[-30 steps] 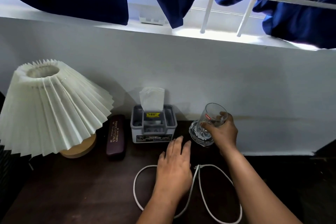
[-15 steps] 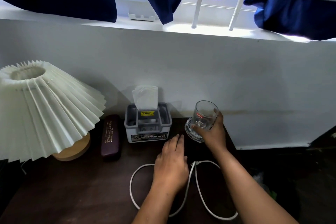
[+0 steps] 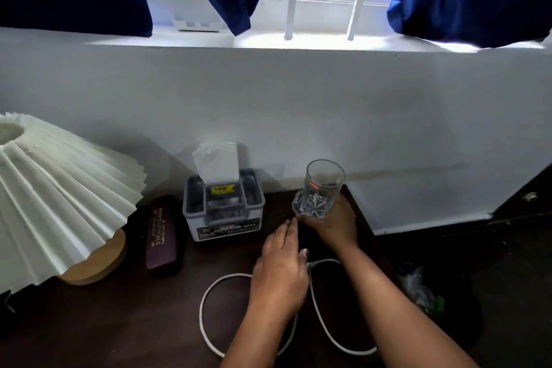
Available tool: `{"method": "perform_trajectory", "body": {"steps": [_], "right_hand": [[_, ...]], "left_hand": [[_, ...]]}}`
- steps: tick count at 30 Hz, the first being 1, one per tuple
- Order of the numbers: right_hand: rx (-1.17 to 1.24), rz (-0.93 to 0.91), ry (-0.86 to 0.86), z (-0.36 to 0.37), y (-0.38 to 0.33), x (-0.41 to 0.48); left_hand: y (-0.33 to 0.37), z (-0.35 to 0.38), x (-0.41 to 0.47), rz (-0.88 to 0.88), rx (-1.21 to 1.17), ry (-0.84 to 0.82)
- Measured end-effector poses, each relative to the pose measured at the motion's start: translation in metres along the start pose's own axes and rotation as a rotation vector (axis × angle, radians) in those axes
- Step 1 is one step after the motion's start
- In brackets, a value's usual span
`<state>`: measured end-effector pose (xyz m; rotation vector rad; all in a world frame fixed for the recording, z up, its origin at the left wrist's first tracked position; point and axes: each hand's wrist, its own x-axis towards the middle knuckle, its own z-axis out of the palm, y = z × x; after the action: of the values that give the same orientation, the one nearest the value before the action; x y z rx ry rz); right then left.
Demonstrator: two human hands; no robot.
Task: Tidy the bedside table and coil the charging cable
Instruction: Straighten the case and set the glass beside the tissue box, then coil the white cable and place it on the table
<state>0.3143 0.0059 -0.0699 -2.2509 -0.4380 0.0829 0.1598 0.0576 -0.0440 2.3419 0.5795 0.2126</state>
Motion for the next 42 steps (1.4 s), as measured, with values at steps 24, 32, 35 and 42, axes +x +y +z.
{"method": "perform_trajectory", "body": {"steps": [24, 32, 35, 42], "right_hand": [[0.005, 0.094, -0.022, -0.019, 0.011, 0.005], [-0.061, 0.241, -0.004, -0.039, -0.011, -0.054], [-0.040, 0.142, -0.033, -0.051, -0.036, -0.090], [-0.228, -0.105, -0.393, -0.048, -0.066, -0.177]], "left_hand": [[0.007, 0.016, 0.009, 0.022, 0.009, -0.076], [-0.003, -0.013, -0.024, -0.005, 0.042, -0.049], [-0.007, -0.016, -0.044, -0.038, 0.122, -0.078], [-0.031, -0.011, -0.100, -0.160, 0.328, -0.283]]}}
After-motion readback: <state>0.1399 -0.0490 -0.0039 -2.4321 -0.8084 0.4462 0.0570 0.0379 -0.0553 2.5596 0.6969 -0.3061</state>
